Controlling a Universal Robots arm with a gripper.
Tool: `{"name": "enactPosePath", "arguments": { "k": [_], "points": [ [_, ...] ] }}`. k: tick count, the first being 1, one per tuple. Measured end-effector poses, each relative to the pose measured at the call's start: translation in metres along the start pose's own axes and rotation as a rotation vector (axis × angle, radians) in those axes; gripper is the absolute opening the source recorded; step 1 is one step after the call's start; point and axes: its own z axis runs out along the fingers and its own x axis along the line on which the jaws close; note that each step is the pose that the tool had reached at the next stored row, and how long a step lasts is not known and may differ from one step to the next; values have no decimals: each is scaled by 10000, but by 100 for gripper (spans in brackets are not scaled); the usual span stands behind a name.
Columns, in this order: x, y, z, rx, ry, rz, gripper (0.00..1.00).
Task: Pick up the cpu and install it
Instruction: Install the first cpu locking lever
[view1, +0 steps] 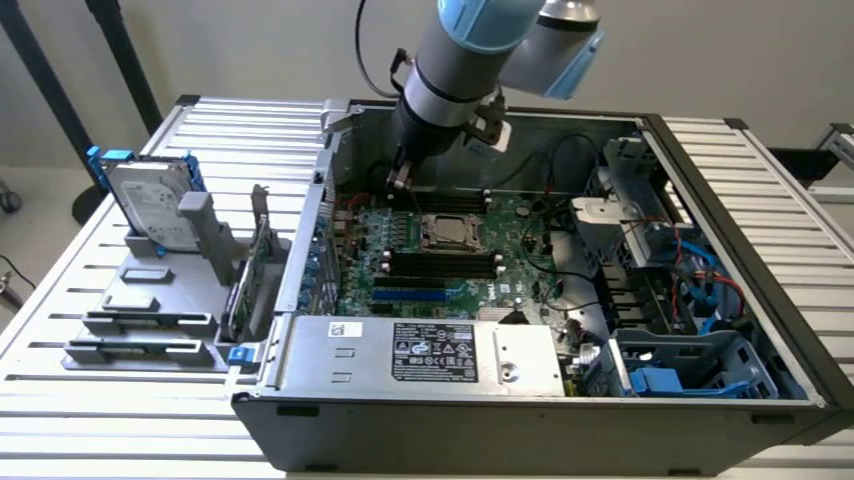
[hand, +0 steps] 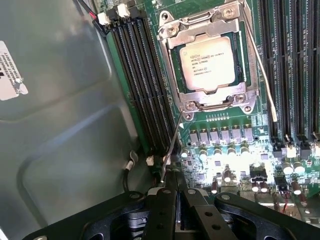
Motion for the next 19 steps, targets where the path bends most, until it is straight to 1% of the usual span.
{"name": "enactPosePath", "arguments": {
  "k": [1,2,3,5,7,11,13,14,16,17,19],
  "points": [
    [1,-3,-9,6,56,34,11],
    [3,-7,-18,-2,107,75,11],
    [6,-11,-29,-14,146,125,11],
    [15,-21,-59,-50,201,243,11],
    [25,-32,-91,-99,254,393,11],
    [33,-41,-115,-189,347,660,11],
    [37,-46,-128,-230,366,762,11],
    [39,-49,-135,-253,363,801,11],
    [42,-50,-140,-303,338,883,11],
    [41,-52,-142,-309,331,894,11],
    [35,-62,-149,-298,328,907,11]
  ]
}}
